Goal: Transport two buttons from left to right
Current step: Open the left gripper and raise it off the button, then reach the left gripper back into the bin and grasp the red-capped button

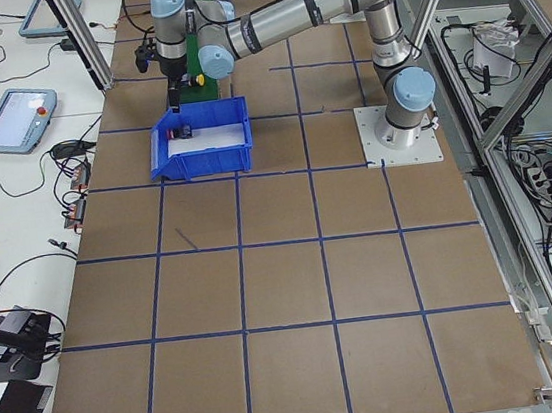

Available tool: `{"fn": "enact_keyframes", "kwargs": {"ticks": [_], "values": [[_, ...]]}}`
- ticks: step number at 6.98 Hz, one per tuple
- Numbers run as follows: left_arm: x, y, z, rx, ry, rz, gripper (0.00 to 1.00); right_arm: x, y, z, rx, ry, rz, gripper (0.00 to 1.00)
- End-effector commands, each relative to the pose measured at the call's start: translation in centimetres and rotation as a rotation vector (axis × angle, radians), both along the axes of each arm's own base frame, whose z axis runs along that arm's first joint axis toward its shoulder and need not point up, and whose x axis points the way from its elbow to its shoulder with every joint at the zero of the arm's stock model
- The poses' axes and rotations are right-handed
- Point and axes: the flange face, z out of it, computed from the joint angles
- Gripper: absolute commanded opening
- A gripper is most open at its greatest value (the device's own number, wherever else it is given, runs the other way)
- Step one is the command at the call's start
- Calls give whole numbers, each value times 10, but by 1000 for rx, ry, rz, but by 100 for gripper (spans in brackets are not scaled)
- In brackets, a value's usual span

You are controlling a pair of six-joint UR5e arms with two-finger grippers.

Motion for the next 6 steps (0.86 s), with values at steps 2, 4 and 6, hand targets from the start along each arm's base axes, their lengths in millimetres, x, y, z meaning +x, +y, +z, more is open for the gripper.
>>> {"fn": "enact_keyframes", "kwargs": {"ticks": [2, 4, 6], "values": [[17, 4, 1, 36, -47, -268, 100, 0, 0, 0, 0, 1, 0, 100], [12, 5, 2, 39, -24, -418, 100, 0, 0, 0, 0, 1, 0, 100], [7, 6, 2, 52, -42, -536, 100, 0, -1, -1, 0, 1, 1, 100]]}}
